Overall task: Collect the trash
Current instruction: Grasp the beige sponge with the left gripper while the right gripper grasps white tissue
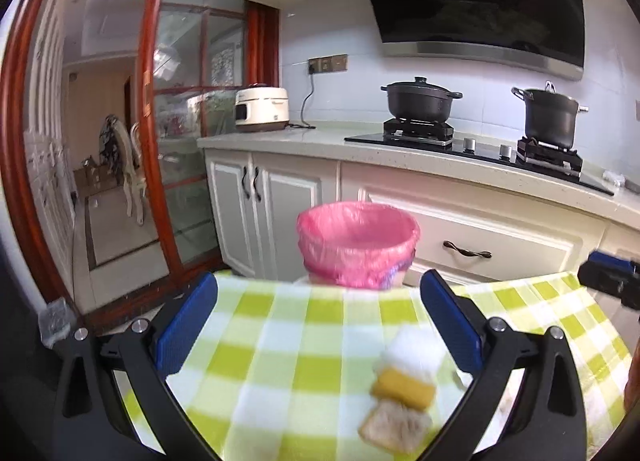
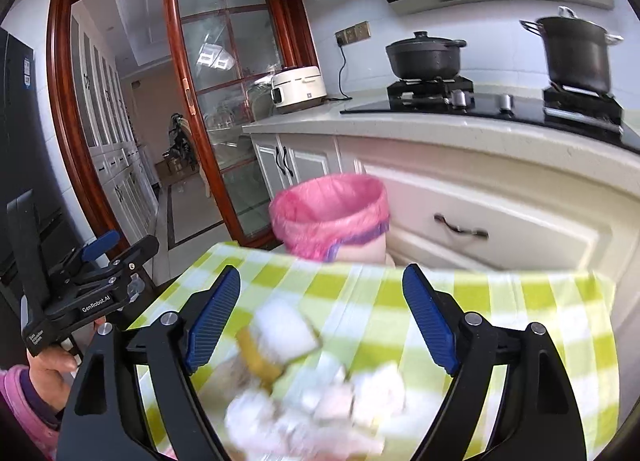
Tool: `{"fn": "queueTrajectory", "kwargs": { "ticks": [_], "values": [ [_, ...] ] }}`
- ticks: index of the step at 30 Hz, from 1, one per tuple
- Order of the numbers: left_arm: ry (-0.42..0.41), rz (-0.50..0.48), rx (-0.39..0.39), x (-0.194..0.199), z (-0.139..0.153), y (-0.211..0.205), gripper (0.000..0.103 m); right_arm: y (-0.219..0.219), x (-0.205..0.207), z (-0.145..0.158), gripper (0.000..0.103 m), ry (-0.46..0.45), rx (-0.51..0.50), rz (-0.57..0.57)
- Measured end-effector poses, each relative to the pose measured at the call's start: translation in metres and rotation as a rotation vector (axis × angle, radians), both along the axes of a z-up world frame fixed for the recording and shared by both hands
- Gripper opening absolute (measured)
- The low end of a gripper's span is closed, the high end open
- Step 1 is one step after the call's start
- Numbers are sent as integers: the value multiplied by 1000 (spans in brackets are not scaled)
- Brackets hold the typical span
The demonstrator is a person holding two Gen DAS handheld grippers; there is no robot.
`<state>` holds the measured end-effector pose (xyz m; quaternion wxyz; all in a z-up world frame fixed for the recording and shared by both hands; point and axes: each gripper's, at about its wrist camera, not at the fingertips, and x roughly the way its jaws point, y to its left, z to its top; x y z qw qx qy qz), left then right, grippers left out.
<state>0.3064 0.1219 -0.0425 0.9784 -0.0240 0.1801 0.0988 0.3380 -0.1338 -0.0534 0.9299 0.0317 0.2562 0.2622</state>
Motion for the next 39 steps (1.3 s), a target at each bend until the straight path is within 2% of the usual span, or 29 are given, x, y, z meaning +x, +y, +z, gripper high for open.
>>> {"fn": "queueTrajectory", "kwargs": {
  "ticks": [3, 6, 10, 13, 16, 19, 28, 35, 36, 37, 39],
  "values": [
    [-22, 16, -51, -31, -10, 1, 98, -3, -27, -11, 80, 24, 6, -29],
    [-25, 49, -59, -51, -21, 1, 98, -5, -47, -22, 80, 38, 4, -52],
    [43, 25, -13, -49, -38, -6, 98, -8, -62, -43, 80, 85, 6, -66],
    [130, -16, -16, -36, -60, -10, 96, -9, -66, -51, 80, 101, 0, -71],
    [216, -40, -31, -17, -83, -14, 86, -10, -65, -54, 80, 106, -2, -72],
    [295, -67, -55, -2, -104, -17, 80, -13, -60, -57, 80, 110, 3, -71],
    [386, -163, -69, 29, -129, -43, 81, -10, -34, -63, 80, 114, 1, -47],
    [469, -173, -108, 52, -148, -50, 80, -21, -14, -75, 80, 122, -67, -50],
    [476, -172, -119, 54, -149, -49, 77, -24, -12, -77, 80, 125, -71, -52],
    [484, -174, -140, 56, -151, -46, 68, -27, -8, -80, 80, 130, -73, -56],
    [480, -176, -154, 56, -151, -44, 66, -34, 4, -84, 80, 150, -74, -64]
  ]
}}
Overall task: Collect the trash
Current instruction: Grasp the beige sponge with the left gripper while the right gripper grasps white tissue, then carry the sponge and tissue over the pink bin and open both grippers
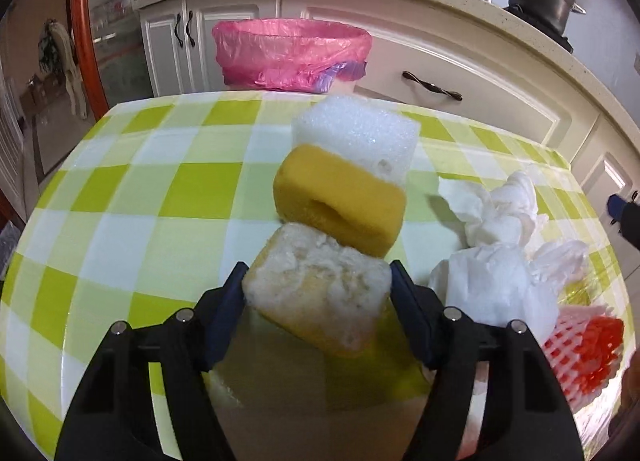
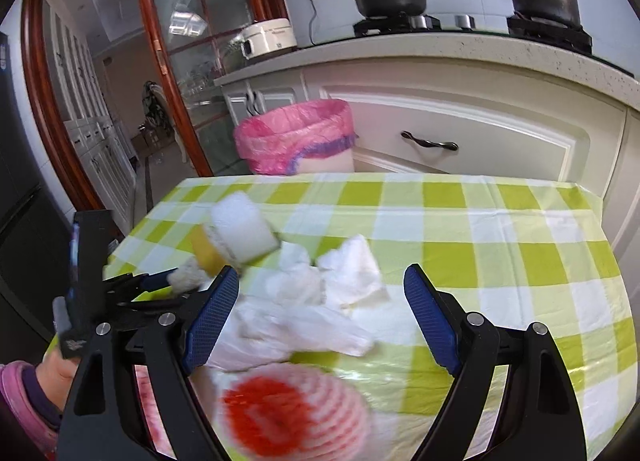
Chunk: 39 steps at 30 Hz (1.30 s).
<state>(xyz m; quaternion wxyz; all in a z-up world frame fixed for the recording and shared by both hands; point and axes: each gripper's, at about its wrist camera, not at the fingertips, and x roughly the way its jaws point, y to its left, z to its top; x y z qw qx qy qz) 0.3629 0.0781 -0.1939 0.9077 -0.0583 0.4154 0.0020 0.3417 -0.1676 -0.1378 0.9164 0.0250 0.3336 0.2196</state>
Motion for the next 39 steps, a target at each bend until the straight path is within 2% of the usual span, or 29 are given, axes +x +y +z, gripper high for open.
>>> {"fn": "queueTrajectory", "kwargs": {
  "ticks": [4, 8, 12, 21, 23, 26, 34, 39],
  "values": [
    [-31, -8, 3, -6, 3, -1, 60, -3, 22, -9, 69, 27, -31, 3],
    [-72, -30, 33, -22, 11, -6, 59, 0, 44, -20, 57, 57, -72, 16],
    [-105, -5, 36, -39, 18, 0, 59, 11, 63, -31, 55, 92, -107, 51],
    [-142, 24, 33, -57, 28, 12, 59, 37, 64, -56, 36, 157, -170, 97],
    [-154, 27, 32, -59, 31, 12, 59, 37, 58, -58, 27, 146, -172, 99],
    [-178, 31, 35, -64, 38, 11, 59, 32, 51, -49, 22, 125, -145, 90],
    [-251, 40, 42, -88, 65, 5, 59, 19, 9, 12, 21, -27, -87, 82],
    [-305, 27, 48, -112, 87, -3, 59, 15, -27, 38, 21, -79, -47, 95]
  ]
}}
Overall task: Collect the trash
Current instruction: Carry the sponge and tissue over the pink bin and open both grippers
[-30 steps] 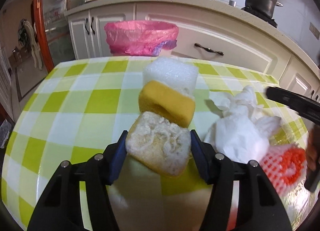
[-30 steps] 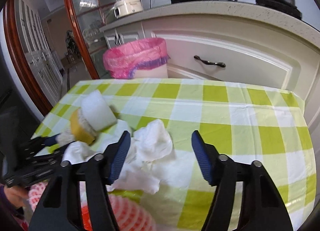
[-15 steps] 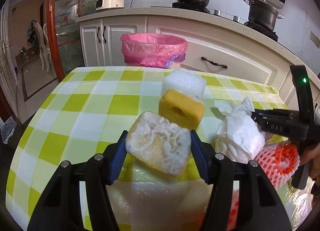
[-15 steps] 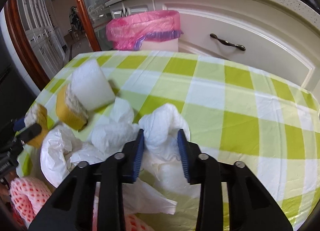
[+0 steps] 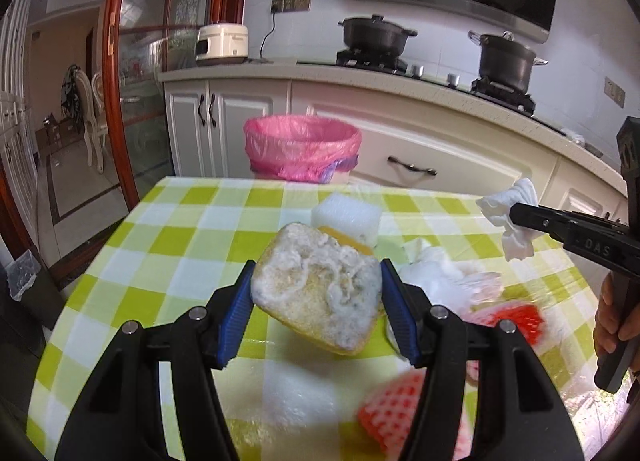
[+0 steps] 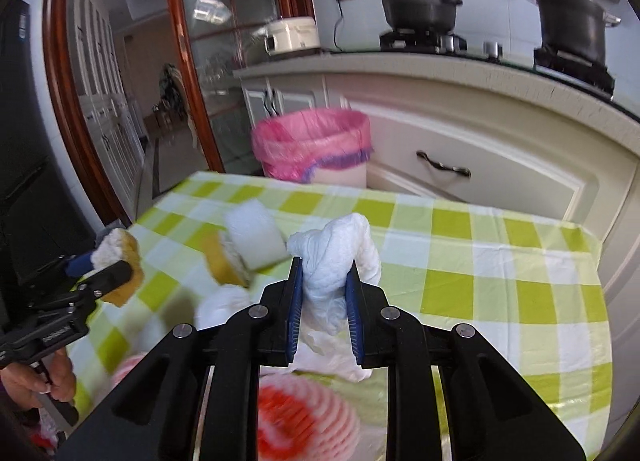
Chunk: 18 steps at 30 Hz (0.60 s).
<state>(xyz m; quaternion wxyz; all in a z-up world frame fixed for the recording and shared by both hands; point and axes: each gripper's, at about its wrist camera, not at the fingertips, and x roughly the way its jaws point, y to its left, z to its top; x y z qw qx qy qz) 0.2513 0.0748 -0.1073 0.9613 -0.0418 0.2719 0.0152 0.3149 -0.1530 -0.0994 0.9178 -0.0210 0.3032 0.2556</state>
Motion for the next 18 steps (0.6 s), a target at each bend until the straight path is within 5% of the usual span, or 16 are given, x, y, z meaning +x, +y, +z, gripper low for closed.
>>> {"fn": "queueTrajectory", "kwargs": {
  "ticks": [18],
  "values": [
    [-217, 38, 0, -94, 62, -21, 59, 5, -106, 62, 21, -184, 124, 12]
  ]
}}
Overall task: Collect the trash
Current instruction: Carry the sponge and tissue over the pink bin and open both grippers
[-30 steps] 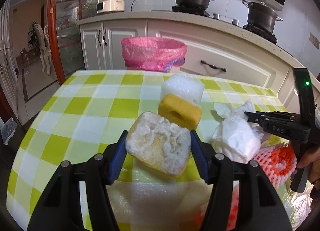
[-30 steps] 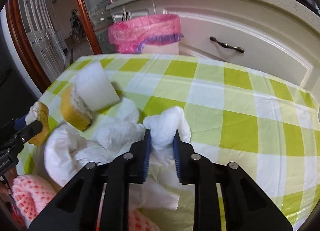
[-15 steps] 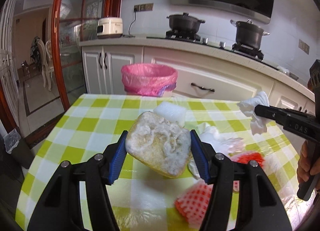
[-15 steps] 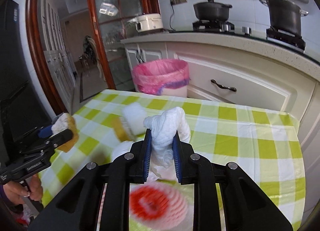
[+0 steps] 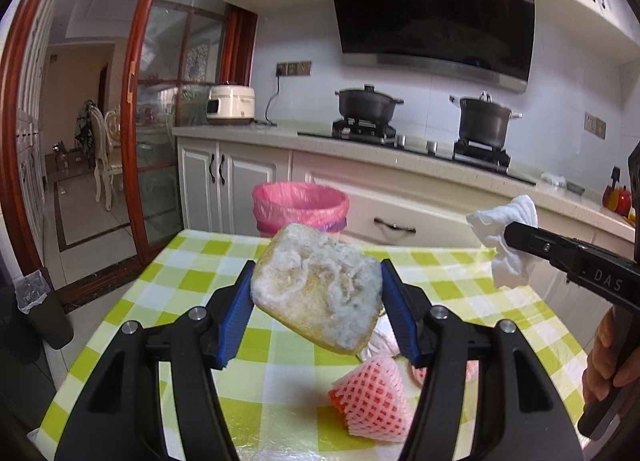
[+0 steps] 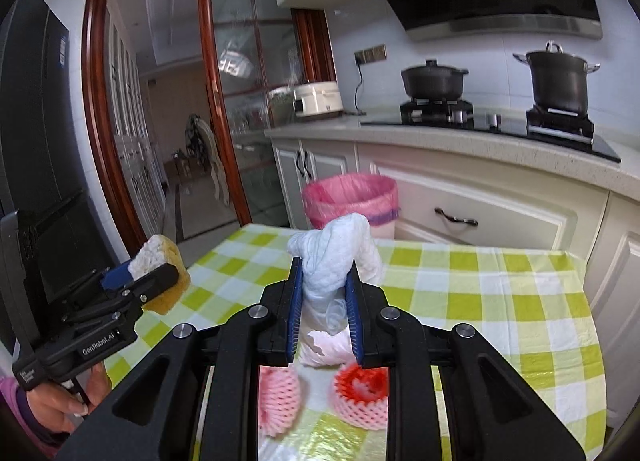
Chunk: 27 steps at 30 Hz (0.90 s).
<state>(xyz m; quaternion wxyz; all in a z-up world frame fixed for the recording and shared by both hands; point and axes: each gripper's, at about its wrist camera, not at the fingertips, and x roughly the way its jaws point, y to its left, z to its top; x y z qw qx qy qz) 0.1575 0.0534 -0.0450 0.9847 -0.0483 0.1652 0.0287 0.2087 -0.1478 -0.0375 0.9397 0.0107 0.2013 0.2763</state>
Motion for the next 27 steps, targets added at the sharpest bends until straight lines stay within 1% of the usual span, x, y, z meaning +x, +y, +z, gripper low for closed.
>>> {"fn": "queueTrajectory", "kwargs": {
  "ticks": [3, 8, 13, 17, 21, 27],
  "values": [
    [-44, 7, -12, -13, 11, -1, 60, 5, -9, 9, 21, -27, 13, 4],
    [-96, 5, -26, -22, 30, -1, 60, 19, -13, 22, 21, -64, 14, 28],
    [-131, 9, -35, -14, 48, 6, 60, 28, -2, 28, 21, -74, 16, 36],
    [-142, 11, -25, 3, 54, 12, 60, 37, 16, 36, 21, -80, 8, 48],
    [-141, 14, -35, 31, 59, 22, 60, 46, 36, 44, 21, -94, 4, 58],
    [-150, 18, -21, 69, 67, 32, 60, 60, 80, 53, 22, -95, 6, 70]
  ]
}}
